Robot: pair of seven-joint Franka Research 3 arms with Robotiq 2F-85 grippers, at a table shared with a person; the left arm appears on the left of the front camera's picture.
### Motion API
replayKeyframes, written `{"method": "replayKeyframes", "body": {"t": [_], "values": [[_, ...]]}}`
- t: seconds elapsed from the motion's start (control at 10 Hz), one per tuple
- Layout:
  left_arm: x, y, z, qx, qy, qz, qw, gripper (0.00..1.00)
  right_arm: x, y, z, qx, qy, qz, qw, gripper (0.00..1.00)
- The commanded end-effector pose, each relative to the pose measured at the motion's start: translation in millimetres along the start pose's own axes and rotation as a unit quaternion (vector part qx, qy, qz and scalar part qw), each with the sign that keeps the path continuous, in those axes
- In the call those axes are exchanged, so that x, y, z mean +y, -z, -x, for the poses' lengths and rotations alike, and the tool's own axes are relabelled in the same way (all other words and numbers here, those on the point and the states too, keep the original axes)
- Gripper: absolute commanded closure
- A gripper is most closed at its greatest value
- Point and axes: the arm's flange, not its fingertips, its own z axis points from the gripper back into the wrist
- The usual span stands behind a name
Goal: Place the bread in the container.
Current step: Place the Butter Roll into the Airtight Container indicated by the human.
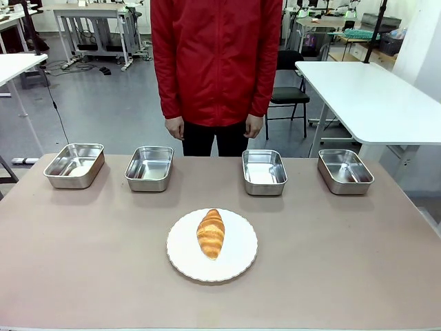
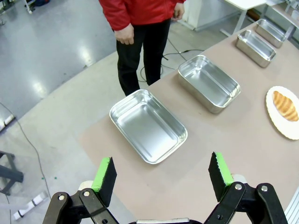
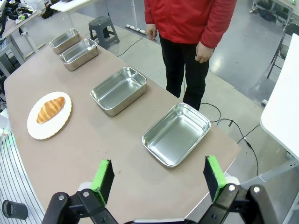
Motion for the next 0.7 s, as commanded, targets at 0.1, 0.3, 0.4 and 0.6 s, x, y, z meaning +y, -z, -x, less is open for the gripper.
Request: {"method": "replayKeyframes", "body": {"t": [0.1, 0.3, 0.4, 0.6], "values": [[-0.9, -0.2, -1.3, -0.010, -0.005, 0.002, 1.000, 0.00, 0.4, -0.6, -0.5, -0.003, -0.001, -0.001, 1.000, 0.00], [-0.9, -0.2, -1.3, -0.010, -0.005, 0.002, 1.000, 0.00, 0.4, -0.6, -0.5, -0.003, -0.001, -0.001, 1.000, 0.00], [-0.9, -0.2, -1.3, -0.010, -0.005, 0.002, 1.000, 0.00, 0.4, -0.6, -0.5, -0.003, -0.001, -0.001, 1.000, 0.00], [-0.9, -0.2, -1.3, -0.010, -0.005, 0.002, 1.000, 0.00, 0.4, -0.6, -0.5, -0.003, -0.001, -0.001, 1.000, 0.00]]}}
